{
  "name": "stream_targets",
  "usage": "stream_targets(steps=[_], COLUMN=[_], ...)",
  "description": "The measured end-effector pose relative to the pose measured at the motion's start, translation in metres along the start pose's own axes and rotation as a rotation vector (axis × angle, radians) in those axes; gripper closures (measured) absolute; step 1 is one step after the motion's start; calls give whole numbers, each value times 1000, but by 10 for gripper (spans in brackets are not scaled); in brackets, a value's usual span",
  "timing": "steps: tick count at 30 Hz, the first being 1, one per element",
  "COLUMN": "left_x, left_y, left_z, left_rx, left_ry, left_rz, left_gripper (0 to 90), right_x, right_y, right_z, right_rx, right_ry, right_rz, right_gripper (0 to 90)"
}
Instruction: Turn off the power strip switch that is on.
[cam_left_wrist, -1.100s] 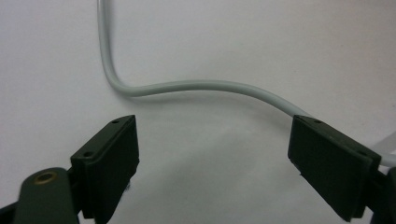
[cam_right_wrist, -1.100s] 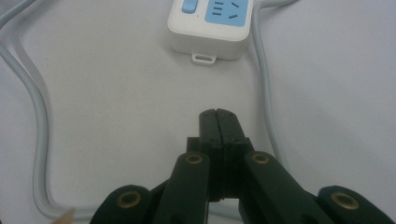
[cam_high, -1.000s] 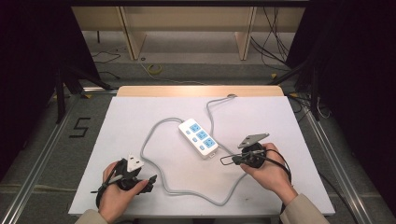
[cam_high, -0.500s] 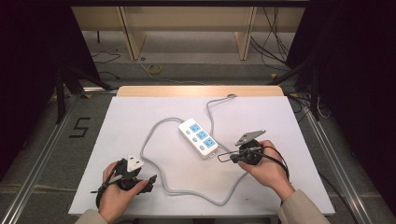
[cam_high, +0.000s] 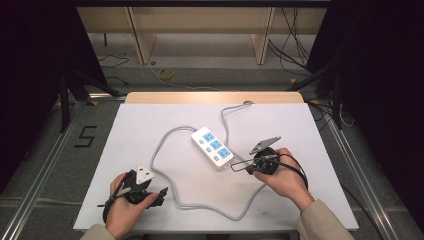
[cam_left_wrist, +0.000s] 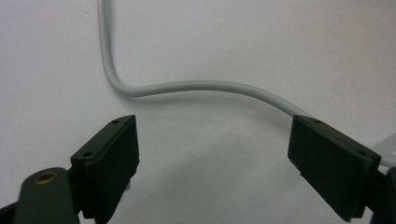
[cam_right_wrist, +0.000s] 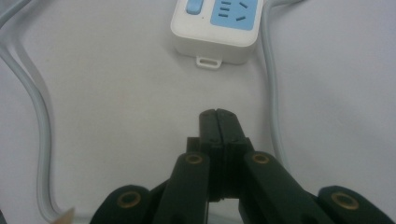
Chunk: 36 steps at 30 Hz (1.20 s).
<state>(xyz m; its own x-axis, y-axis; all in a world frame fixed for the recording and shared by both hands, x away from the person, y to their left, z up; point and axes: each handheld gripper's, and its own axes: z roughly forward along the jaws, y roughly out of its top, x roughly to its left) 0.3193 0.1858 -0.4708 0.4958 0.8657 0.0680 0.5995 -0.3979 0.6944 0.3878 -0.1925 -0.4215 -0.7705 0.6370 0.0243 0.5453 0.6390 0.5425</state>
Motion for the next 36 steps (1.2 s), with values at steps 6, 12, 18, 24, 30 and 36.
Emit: stream_targets(steps=[6,12,18,24,30,36], left_x=[0,0,0,0,0,0], left_y=[0,0,0,0,0,0], left_z=[0,0,0,0,0,0], left_rx=[0,2,3,3,4,4], left_ry=[0,-1,-1,-3,-4,-4], left_rz=[0,0,0,1,4,5], left_gripper=[161,161,162,163,164,164], right_x=[-1,-2,-2,-3,-3,-3], right_y=[5,9,11,15,20,26], right_z=[0,2,4,6,8,10], right_rx=[7,17,24,30,29,34], right_ry=[-2,0,-1,0,0,0], right_rz=[0,-4,-5,-10,-19,-23], right_gripper=[900,900,900,900,900,900])
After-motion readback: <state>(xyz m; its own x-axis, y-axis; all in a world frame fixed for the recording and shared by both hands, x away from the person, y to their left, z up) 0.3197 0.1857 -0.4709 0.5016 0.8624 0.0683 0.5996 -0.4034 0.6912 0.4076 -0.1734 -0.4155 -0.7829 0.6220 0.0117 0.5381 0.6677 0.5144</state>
